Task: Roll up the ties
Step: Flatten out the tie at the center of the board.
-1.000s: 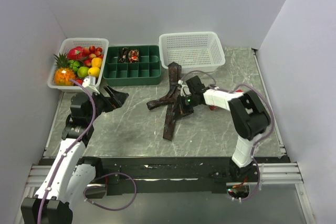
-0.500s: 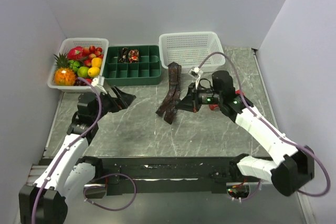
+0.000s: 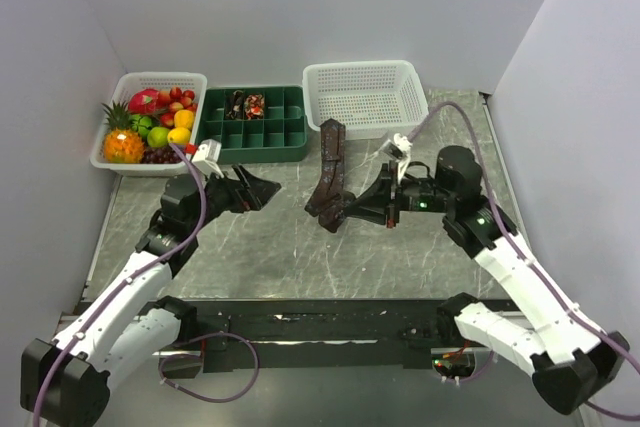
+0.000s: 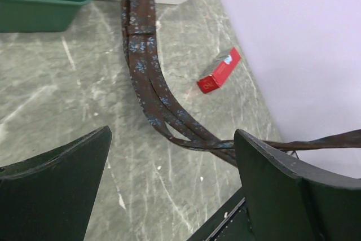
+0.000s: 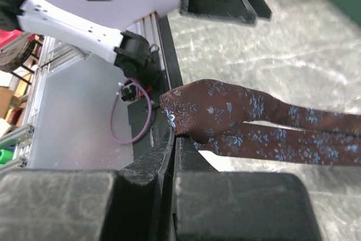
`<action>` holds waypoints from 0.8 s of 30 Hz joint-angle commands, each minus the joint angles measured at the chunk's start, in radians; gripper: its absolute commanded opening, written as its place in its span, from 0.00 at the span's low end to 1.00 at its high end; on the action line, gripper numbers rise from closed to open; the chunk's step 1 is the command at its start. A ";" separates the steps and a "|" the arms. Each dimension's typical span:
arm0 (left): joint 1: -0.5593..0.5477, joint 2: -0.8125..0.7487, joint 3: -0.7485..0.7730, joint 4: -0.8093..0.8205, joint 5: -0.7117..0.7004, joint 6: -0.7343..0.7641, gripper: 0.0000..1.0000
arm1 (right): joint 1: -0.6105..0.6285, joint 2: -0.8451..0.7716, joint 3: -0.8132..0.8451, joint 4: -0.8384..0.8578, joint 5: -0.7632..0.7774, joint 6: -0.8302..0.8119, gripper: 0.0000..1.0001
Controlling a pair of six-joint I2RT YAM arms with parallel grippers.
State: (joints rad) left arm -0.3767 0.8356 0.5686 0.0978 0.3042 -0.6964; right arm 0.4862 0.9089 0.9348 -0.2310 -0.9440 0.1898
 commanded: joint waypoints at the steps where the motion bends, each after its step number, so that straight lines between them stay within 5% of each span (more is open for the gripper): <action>1: -0.039 -0.001 0.062 0.051 -0.034 0.009 0.96 | 0.008 -0.062 0.122 0.041 0.013 0.036 0.00; 12: -0.042 -0.173 0.123 -0.159 -0.236 0.035 0.96 | 0.259 0.224 0.759 -0.159 0.488 0.017 0.00; 24: -0.042 -0.357 0.214 -0.369 -0.376 0.060 0.96 | 0.570 0.735 1.578 -0.350 0.646 -0.096 0.00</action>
State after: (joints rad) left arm -0.4160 0.5030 0.7250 -0.1944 -0.0063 -0.6613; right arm 0.9489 1.5867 2.3196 -0.5232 -0.3668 0.1719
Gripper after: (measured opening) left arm 0.964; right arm 0.010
